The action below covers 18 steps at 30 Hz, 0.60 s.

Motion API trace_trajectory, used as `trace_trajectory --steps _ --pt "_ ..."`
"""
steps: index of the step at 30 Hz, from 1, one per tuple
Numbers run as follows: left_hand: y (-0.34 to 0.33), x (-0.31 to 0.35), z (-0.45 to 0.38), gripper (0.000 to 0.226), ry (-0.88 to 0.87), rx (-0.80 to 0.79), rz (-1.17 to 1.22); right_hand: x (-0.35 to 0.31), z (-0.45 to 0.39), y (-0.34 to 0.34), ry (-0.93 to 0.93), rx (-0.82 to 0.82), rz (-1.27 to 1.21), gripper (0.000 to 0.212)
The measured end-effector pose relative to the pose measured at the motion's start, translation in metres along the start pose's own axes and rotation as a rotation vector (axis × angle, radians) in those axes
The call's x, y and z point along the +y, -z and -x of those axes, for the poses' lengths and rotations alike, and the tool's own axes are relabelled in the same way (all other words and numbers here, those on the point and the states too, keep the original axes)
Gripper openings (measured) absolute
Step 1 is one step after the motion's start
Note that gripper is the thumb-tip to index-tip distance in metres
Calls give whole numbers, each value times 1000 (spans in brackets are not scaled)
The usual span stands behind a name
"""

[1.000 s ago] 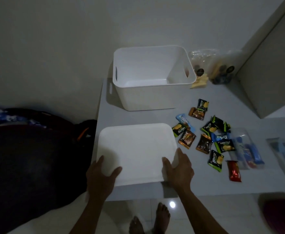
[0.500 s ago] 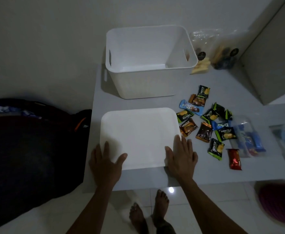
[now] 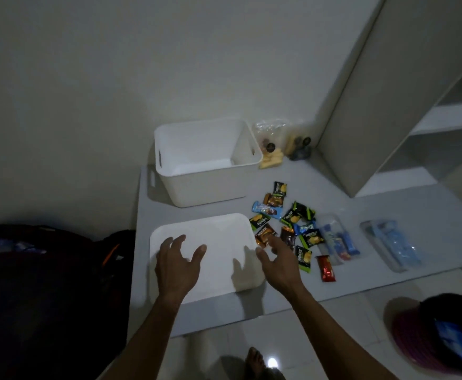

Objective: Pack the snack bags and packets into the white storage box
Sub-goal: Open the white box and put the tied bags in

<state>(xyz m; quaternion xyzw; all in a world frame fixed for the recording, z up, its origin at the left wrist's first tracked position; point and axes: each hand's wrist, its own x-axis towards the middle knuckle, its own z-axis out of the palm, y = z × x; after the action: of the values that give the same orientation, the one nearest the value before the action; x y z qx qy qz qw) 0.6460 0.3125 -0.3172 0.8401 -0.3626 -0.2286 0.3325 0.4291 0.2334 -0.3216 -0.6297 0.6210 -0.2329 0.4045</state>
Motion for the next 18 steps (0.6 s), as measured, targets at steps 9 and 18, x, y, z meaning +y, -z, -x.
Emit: trace_trajectory --steps 9,18 --pt "-42 125 -36 48 -284 -63 118 -25 -64 106 20 179 -114 35" --pt "-134 263 -103 42 -400 -22 195 -17 -218 203 65 204 -138 35"
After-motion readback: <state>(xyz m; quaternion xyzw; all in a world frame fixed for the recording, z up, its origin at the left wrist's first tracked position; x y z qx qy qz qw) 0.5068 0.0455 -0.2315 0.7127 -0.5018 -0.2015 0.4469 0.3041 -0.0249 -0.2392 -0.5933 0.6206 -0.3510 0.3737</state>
